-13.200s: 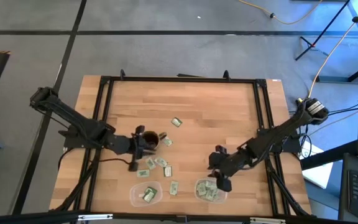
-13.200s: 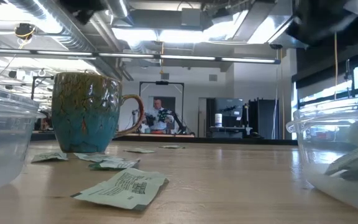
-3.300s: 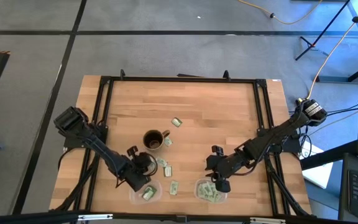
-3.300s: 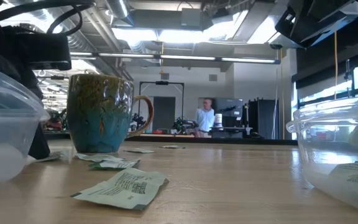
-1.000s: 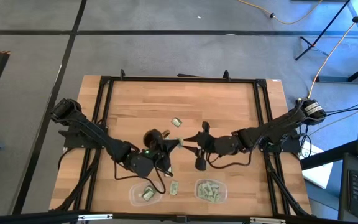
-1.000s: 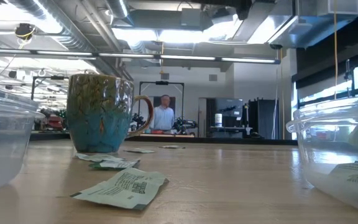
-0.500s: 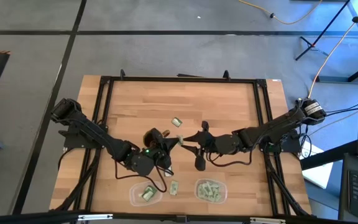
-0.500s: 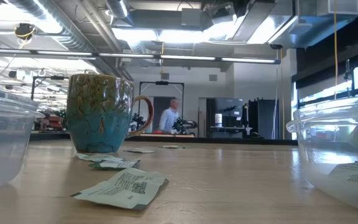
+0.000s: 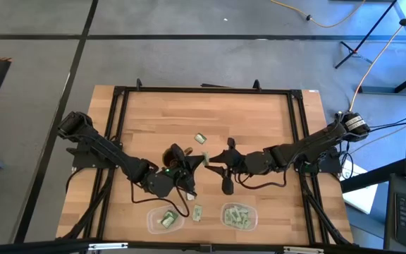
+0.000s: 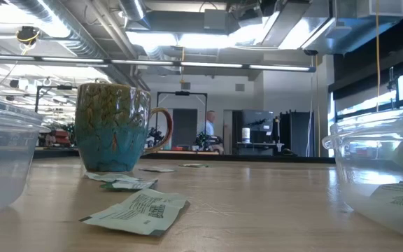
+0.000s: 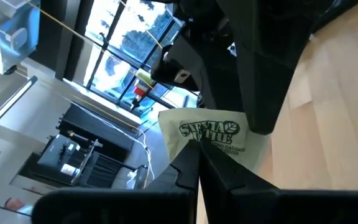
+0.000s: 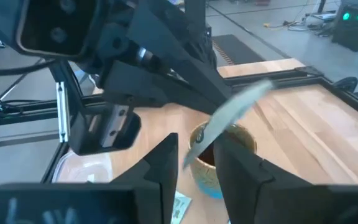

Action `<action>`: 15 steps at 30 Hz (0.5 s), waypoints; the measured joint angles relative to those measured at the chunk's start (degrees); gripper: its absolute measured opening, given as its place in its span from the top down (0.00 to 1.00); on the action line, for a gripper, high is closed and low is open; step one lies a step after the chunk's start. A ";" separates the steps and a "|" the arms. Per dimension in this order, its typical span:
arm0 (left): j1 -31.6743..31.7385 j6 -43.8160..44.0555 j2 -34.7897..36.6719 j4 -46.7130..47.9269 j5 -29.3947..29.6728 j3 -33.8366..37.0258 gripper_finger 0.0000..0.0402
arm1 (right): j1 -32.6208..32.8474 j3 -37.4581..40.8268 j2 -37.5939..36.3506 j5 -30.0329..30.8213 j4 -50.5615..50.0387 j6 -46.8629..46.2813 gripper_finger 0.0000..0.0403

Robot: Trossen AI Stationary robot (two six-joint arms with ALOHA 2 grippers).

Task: Pick and place items into bin
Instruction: Put the white stevia packet into the right transparent bin

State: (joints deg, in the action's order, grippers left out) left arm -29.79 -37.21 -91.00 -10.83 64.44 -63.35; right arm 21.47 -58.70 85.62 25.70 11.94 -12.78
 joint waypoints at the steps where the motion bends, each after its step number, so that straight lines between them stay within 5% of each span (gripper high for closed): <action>1: 0.18 0.00 0.00 0.01 -0.01 0.00 0.99 | 0.00 0.00 0.00 -0.11 0.03 0.15 0.76; 10: 0.80 -0.02 0.00 0.18 -0.33 0.00 0.99 | 0.00 0.00 0.01 -0.29 -0.30 2.60 0.97; 15: 0.21 -0.04 0.00 0.28 -0.24 0.00 0.99 | 0.02 0.00 0.00 -0.45 -0.72 2.83 0.98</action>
State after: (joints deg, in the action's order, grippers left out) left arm -29.58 -37.26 -91.00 -10.55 64.20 -63.35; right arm 21.50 -58.70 85.62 25.25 11.21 -9.96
